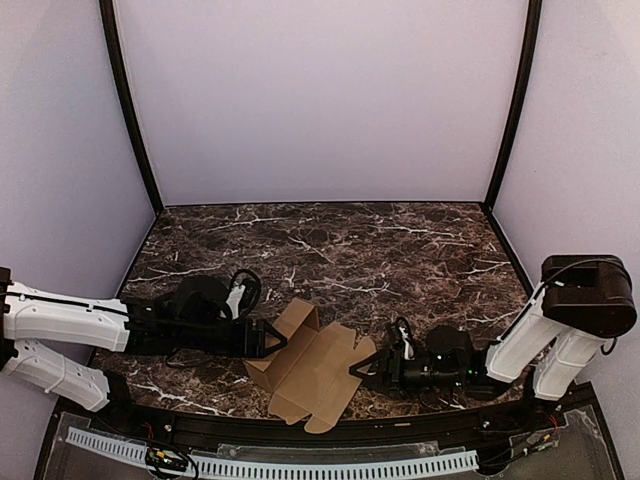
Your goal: Fold the paper box
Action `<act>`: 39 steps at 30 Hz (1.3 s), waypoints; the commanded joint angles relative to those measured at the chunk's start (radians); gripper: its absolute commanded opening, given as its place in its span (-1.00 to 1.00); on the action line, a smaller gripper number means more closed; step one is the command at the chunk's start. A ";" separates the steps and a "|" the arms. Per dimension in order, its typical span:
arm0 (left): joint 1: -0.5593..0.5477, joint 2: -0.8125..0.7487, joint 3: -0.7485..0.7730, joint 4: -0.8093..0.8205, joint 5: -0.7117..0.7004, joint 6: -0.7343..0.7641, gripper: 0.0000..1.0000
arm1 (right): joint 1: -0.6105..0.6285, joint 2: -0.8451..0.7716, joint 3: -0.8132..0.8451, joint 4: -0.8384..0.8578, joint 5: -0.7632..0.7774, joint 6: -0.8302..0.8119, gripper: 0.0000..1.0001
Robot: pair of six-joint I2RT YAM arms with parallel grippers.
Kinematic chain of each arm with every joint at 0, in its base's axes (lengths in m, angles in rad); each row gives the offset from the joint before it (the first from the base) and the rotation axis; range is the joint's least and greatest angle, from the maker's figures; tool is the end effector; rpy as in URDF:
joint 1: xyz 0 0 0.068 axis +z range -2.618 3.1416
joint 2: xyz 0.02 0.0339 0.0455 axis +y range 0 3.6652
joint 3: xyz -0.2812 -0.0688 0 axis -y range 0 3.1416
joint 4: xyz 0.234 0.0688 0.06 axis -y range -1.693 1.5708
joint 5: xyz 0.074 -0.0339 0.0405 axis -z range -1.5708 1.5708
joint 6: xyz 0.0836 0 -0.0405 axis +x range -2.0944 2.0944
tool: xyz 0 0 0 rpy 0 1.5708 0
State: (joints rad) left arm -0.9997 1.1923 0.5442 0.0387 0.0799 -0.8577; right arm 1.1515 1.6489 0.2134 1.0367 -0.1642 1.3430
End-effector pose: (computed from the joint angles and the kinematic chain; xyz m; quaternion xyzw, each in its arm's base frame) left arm 0.1392 -0.2290 0.1913 0.0813 0.8824 -0.3912 0.2483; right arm 0.1004 0.2587 0.1093 0.0342 0.8309 0.5443 0.1105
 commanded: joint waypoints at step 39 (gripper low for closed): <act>-0.012 -0.115 -0.112 0.042 -0.047 -0.072 0.40 | 0.062 0.028 0.044 -0.205 0.195 0.234 0.56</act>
State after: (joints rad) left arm -1.0073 1.0622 0.4419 0.0750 0.0250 -0.9440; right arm 1.2045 1.6096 0.2649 0.9157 0.0002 1.5543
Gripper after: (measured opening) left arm 0.702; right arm 0.778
